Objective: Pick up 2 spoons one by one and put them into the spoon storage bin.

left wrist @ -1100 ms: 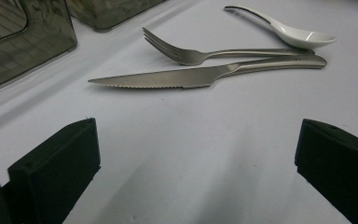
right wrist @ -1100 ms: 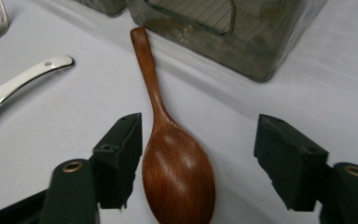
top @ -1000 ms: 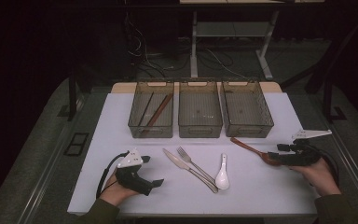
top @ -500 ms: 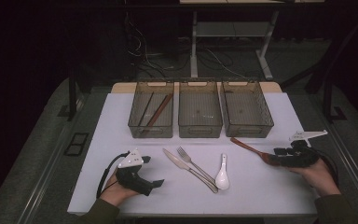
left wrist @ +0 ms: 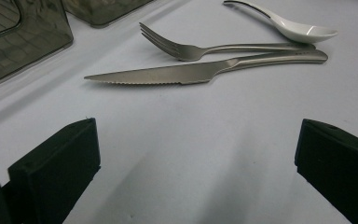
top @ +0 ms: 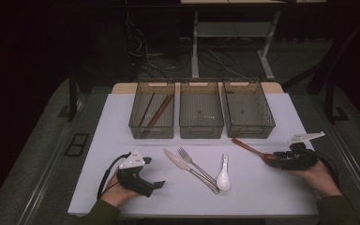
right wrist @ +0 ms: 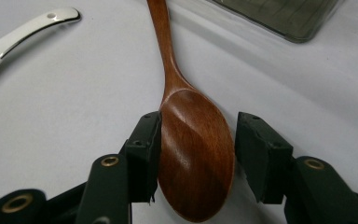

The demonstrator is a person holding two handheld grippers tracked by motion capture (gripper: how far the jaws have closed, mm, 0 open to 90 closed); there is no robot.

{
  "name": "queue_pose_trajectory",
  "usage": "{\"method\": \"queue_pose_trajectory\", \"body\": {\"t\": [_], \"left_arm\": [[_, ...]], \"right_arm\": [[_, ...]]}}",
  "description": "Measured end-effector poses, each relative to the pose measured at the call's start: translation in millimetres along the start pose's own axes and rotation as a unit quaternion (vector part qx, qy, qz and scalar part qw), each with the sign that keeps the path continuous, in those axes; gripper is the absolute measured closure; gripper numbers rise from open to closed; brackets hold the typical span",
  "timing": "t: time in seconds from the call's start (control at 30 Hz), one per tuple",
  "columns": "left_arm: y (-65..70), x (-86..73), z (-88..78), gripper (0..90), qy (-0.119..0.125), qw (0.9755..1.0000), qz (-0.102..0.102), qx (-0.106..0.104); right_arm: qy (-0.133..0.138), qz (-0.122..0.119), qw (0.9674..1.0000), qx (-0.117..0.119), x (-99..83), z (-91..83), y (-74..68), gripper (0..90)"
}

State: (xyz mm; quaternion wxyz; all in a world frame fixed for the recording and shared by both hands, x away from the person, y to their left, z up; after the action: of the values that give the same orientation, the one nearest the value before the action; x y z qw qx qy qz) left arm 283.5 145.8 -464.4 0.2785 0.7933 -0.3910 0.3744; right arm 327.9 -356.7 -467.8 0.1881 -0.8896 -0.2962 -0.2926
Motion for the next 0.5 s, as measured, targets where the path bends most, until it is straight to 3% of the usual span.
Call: {"method": "queue_pose_trajectory", "body": {"t": [0.2,0.5], "left_arm": [[0.6,-0.2,0.8,0.0,-0.003,1.0,0.002,-0.001],[0.9,-0.4,1.1,0.0,-0.004,1.0,0.004,-0.002]], "right_arm": [[-0.002,-0.015,0.9999,0.0,-0.6,0.4,-3.0,56.1],[-0.009,-0.027,0.9993,0.026,-1.0,0.8,-8.7,70.4]]}}
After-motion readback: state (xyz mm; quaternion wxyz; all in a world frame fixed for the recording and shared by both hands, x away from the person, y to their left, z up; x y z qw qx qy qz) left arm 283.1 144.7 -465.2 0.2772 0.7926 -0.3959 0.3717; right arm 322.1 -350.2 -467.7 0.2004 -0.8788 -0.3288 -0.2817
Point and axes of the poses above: each handheld gripper's, and its own axes: z roughly forward along the jaws, x roughly out of its top, y roughly to its right, the point moved 3 cm from there along z, roughly forward along the jaws, and after that the axes turned 2 degrees about -z, right-handed, at the moved point
